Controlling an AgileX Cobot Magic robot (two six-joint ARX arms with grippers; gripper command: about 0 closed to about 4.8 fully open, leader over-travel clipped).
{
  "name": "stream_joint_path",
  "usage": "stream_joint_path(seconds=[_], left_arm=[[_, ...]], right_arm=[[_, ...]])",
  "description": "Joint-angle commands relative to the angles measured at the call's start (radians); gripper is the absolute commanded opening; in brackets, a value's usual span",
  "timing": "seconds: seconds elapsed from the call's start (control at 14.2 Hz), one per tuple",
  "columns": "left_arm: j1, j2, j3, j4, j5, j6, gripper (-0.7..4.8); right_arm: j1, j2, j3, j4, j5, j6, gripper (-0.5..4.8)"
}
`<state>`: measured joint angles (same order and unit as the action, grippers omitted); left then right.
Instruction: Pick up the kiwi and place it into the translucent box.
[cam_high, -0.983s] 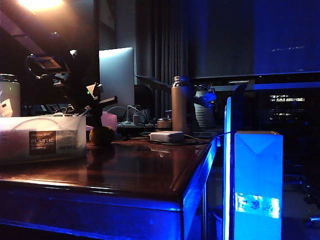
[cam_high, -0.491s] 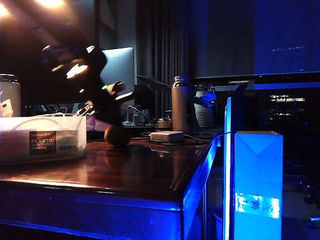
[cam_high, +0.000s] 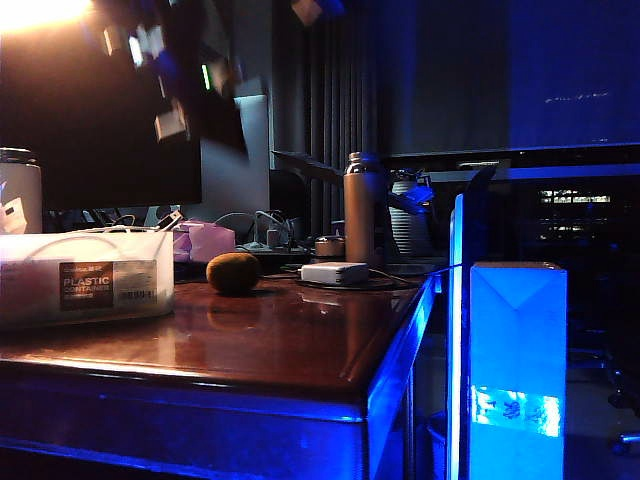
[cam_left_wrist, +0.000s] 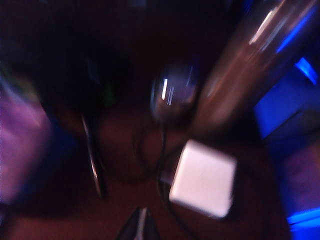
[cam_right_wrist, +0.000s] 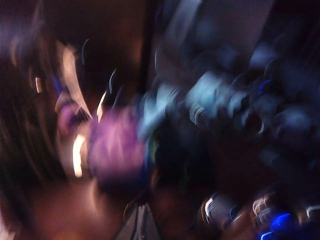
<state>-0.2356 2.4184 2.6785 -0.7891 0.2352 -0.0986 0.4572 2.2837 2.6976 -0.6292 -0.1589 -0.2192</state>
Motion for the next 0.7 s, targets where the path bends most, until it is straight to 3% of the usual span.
stream_joint_path(seconds=[0.07,0.21,0.42,0.7], left_arm=[[0.012,-0.147,0.114,-0.204,-0.018,0.025,-0.03],[0.023,-0.274,0.116,-0.300,-0.034,0.055,-0.03],[0.048,-0.407,0.116,-0.418,-0.156,0.125,-0.03],[0.079,-0.499,0.115,-0.551,-0.145,0.113,-0.03]], right_arm=[[-0.006,0.087,0.003,-0.084,-0.166,-0.172,-0.01],[0.001,0.143,0.003,-0.049,-0.178,-0.176,-0.01],[0.014,0.216,0.003,0.029,-0.180,-0.187,-0.01],[0.039,0.317,0.003,0.053,-0.228,-0.236,-0.01]])
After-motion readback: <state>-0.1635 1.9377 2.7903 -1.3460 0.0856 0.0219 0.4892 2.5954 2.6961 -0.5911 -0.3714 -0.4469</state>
